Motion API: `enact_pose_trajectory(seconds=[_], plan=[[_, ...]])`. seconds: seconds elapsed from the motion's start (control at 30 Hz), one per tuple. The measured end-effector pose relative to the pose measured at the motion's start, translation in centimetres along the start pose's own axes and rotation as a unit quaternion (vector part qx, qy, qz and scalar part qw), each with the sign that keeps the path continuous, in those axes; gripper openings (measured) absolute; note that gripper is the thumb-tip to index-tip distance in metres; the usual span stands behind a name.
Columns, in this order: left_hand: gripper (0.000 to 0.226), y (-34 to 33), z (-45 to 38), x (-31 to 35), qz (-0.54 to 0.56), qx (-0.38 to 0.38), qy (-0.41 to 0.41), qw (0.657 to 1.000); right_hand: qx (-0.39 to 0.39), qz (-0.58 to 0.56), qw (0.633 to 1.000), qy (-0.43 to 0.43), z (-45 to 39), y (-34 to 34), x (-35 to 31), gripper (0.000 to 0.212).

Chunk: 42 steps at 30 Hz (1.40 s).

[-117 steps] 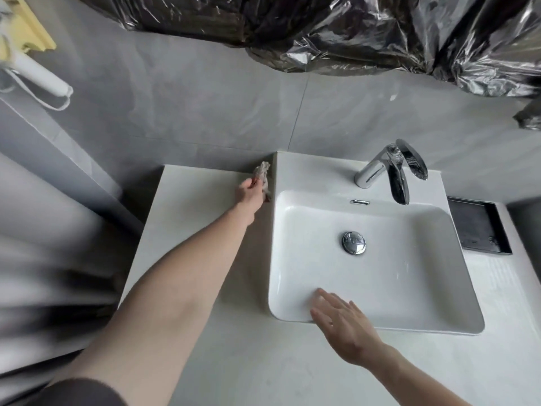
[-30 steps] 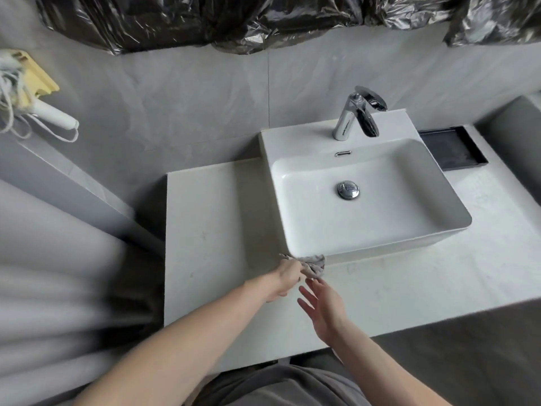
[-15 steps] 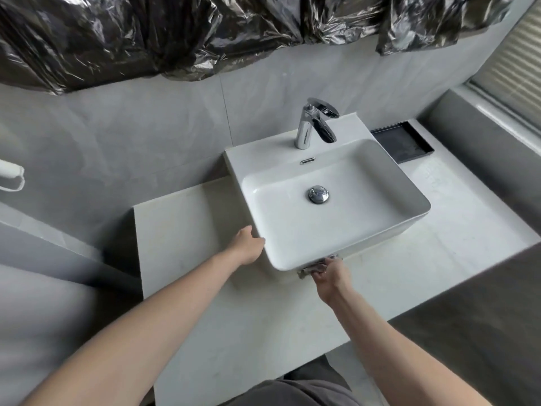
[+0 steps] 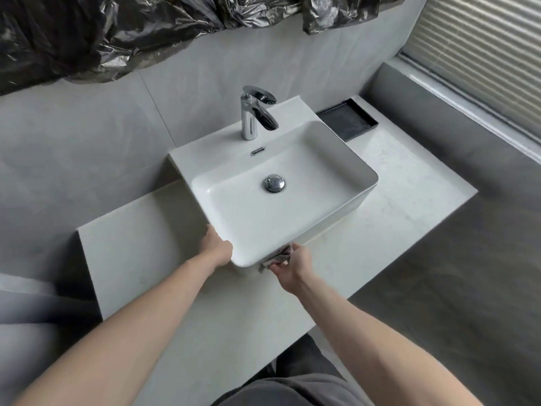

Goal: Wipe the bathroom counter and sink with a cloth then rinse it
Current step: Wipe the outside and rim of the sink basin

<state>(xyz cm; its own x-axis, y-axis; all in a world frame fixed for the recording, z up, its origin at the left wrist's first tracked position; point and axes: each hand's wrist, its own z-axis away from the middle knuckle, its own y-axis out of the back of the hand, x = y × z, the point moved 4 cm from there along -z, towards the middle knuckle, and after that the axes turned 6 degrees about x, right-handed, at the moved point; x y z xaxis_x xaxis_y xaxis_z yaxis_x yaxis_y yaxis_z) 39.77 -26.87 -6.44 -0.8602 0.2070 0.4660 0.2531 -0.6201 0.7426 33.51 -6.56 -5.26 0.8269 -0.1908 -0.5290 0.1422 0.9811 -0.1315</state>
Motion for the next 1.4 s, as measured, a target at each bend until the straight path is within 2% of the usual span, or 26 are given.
enact_pose_trajectory(seconds=[0.17, 0.27, 0.33, 0.43, 0.53, 0.6, 0.7, 0.83, 0.93, 1.0, 1.1, 1.23, 1.3, 1.4], plan=[[0.043, -0.1, 0.0, -0.6, 0.0, 0.006, -0.011, 1.0, 0.064, 0.032, 0.995, 0.068, -4.4, 3.0, -7.6, 0.031], [0.059, -0.2, -0.3, -0.6, 0.006, 0.009, -0.009, 1.0, 0.073, 0.036, 0.995, 0.06, -5.2, 2.7, -7.8, 0.03], [0.065, -0.3, -0.4, -0.6, 0.005, 0.011, 0.004, 1.0, 0.037, 0.033, 0.998, 0.025, -5.0, 1.3, -5.3, 0.025], [0.066, -0.5, -0.5, -0.5, -0.003, 0.021, 0.012, 1.0, -0.02, 0.003, 0.998, -0.055, -3.9, -0.1, -2.0, 0.028], [0.063, -0.8, -0.6, -0.5, -0.003, 0.032, 0.028, 0.999, -0.076, -0.028, 0.99, -0.115, -4.2, 0.4, -3.0, 0.032], [0.061, -1.0, -0.7, -0.3, -0.002, 0.038, 0.037, 0.999, -0.096, -0.036, 0.985, -0.139, -6.2, 1.7, -5.8, 0.044], [0.062, -0.9, -0.6, -0.6, 0.005, 0.042, 0.052, 0.998, -0.093, -0.043, 0.989, -0.106, -9.8, 3.9, -11.8, 0.053], [0.081, -1.1, -1.2, -1.3, 0.012, 0.045, 0.086, 0.995, -0.061, -0.011, 0.997, -0.05, -14.9, 6.8, -20.8, 0.046], [0.076, -1.2, -1.2, -1.3, 0.003, 0.057, 0.096, 0.994, -0.027, 0.02, 0.999, -0.04, -17.1, 7.8, -22.8, 0.042], [0.072, -1.1, -0.8, -0.7, 0.0, 0.066, 0.103, 0.993, -0.017, 0.032, 0.998, -0.05, -16.4, 7.7, -21.9, 0.043], [0.072, -1.1, -0.8, -0.7, -0.006, 0.064, 0.112, 0.992, -0.048, 0.036, 0.995, -0.085, -12.9, 6.0, -18.8, 0.05], [0.074, -0.9, -0.3, -0.4, -0.005, 0.053, 0.121, 0.991, -0.127, 0.087, 0.975, -0.158, -9.4, 3.2, -10.8, 0.052], [0.075, -0.9, -0.4, -0.6, -0.001, 0.053, 0.124, 0.991, -0.135, 0.121, 0.966, -0.184, -8.5, 2.2, -6.8, 0.045], [0.077, -0.8, -0.4, -0.5, -0.001, 0.051, 0.127, 0.991, -0.159, 0.136, 0.957, -0.201, -7.7, 0.9, -2.9, 0.049]])
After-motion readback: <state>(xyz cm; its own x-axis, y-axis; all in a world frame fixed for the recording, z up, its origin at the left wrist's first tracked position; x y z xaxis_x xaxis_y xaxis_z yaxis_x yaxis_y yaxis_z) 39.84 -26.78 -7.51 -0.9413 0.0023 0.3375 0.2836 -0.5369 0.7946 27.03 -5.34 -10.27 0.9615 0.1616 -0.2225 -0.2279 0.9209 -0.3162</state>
